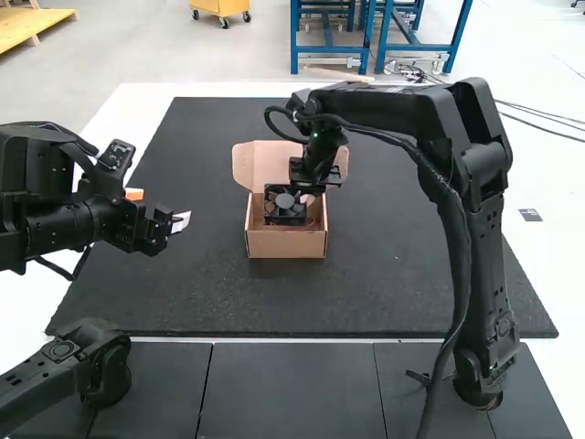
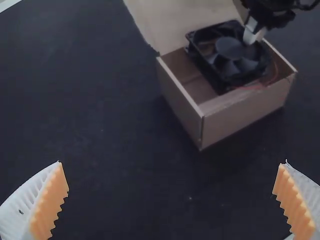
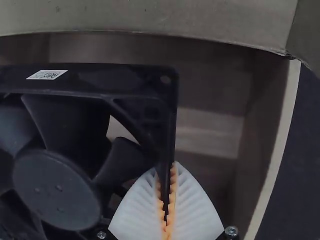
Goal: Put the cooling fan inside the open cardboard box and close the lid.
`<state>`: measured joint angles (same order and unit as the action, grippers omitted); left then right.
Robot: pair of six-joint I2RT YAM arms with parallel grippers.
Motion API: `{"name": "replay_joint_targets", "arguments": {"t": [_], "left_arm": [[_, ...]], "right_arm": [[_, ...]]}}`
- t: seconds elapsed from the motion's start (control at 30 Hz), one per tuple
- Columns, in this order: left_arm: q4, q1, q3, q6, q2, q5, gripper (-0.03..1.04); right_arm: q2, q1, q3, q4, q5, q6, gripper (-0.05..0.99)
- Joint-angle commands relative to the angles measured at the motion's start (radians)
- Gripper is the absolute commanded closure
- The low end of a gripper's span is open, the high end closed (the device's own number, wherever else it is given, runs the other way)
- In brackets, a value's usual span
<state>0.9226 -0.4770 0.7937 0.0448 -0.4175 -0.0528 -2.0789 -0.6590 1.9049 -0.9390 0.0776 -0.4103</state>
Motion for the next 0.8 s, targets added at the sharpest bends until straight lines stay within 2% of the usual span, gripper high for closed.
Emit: {"name": "replay_joint_targets", "arguments": {"t": [0.0,0.1,0.3,0.77], "left_arm": [[-0.008,-0.003,0.006,-0.010,0.026,-0.004,0.04],[-0.007,-0.003,0.007,-0.010,0.026,-0.004,0.04],[-0.008,-0.003,0.009,-0.010,0.026,-0.004,0.04],[-0.001,0.005,0.009,-0.008,0.032,-0.004,0.04]], "right_arm": [[-0.004,-0.004,0.028,-0.001,-0.004,0.011,0.94],[-0.018,-0.005,0.028,-0.003,-0.025,0.015,0.94],[-0.038,-0.005,0.026,-0.006,-0.027,0.031,0.94],[-0.093,-0.017,0.026,-0.007,-0.009,0.036,0.94]]}}
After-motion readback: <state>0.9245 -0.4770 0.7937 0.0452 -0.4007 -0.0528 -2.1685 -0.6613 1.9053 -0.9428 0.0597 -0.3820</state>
